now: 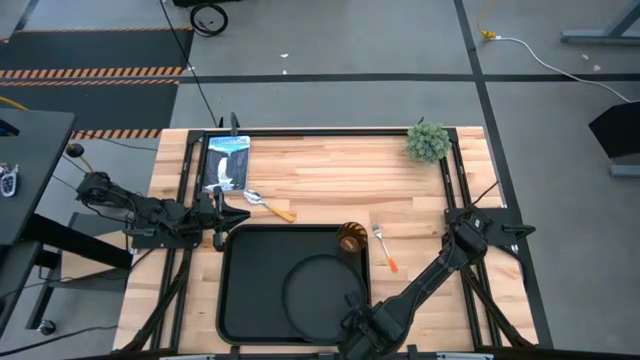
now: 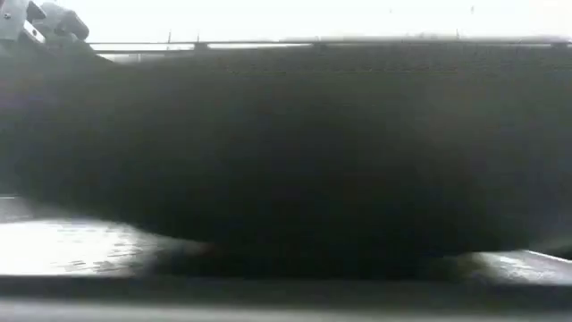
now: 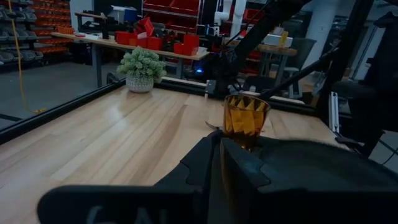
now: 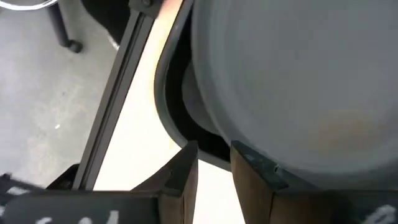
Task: Pick and place plate/cup/fork/spoon on tray
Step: Put the orange fork beside the black plate on the tray
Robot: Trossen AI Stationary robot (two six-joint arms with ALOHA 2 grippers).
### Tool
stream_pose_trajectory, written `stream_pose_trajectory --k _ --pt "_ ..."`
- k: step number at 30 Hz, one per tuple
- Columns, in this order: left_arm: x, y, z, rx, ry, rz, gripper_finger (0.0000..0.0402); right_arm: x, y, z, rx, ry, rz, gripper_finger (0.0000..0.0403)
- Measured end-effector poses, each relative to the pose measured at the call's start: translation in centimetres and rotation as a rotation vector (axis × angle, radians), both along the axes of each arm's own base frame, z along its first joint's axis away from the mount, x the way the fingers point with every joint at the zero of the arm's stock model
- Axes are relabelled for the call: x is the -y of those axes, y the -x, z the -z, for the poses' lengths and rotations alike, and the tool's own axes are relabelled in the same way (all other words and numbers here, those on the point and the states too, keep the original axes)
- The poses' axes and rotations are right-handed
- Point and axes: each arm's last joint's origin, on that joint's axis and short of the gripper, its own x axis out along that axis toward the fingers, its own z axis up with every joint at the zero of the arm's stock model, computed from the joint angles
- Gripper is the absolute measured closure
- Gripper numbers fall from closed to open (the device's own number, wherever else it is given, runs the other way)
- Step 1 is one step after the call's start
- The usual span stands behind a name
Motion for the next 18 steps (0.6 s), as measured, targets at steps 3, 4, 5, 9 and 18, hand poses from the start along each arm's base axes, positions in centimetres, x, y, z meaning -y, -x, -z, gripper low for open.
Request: stream_pose_trajectory --k 3,4,5,9,18 --pt "0.0 0.0 0.0 0.0 0.0 0.0 0.0358 -0.7 0.8 0.0 0.018 0.039 -0.007 0.0302" --pt "0.0 0.0 0.0 0.0 0.0 0.0 0.0358 -0.8 1.0 0.0 0.024 0.056 -0.006 0.0302" --pt "0.0 0.0 0.0 0.0 0.0 0.0 0.0358 -0.9 1.2 0.0 0.027 0.071 -0.001 0.0302" --pt "0.0 0.0 0.0 0.0 0.0 0.0 0.0358 -0.6 1.9 -0.6 0.024 0.076 0.053 0.031" --pt "0.0 0.0 0.0 0.0 0.0 0.0 0.0358 3.0 5.3 -0.7 0.122 0.038 0.254 0.0338"
